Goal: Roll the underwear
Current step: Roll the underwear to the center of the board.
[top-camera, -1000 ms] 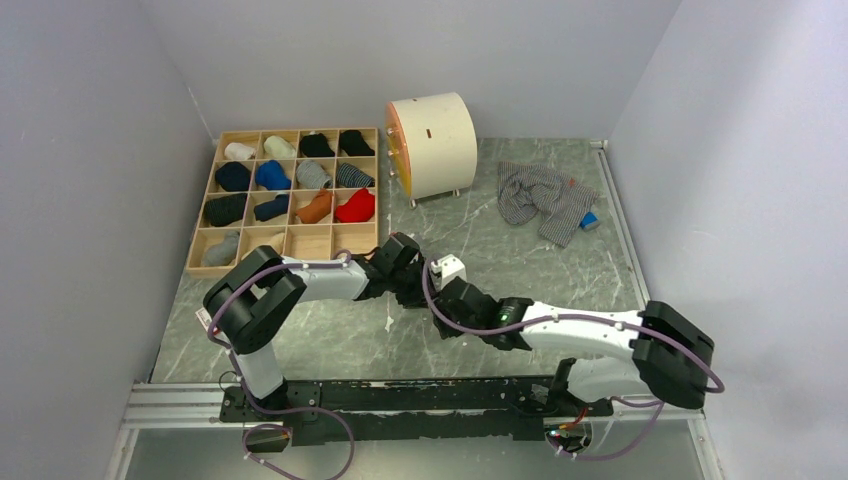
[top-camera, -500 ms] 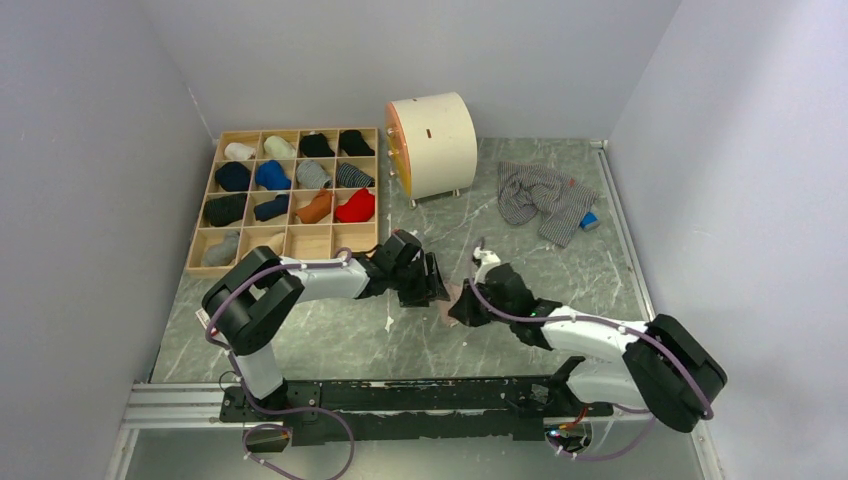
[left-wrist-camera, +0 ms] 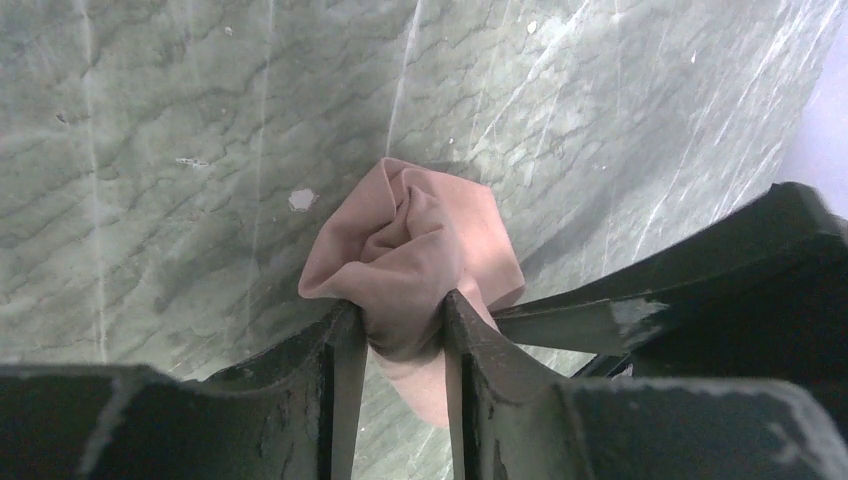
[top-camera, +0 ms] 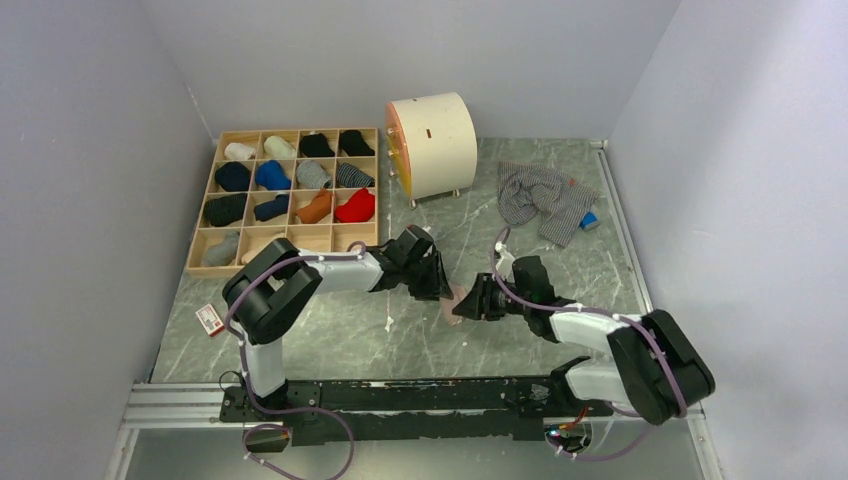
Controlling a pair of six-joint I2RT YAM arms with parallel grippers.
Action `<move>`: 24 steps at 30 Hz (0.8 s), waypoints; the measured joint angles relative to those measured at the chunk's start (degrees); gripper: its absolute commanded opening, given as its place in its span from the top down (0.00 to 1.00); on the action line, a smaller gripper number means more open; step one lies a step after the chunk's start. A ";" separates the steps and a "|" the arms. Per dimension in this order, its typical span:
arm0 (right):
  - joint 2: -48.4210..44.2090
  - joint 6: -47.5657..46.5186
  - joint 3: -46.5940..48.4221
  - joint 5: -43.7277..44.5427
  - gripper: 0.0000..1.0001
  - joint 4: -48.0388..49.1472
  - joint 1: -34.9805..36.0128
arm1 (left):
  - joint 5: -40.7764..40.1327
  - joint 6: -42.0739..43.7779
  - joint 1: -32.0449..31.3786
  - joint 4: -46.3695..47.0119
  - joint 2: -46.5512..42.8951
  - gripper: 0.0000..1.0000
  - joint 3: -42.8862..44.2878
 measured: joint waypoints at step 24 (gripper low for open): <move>-1.29 -11.26 18.10 44.81 0.61 -30.10 28.92 | -1.01 -1.70 -0.20 -1.44 0.22 0.60 0.72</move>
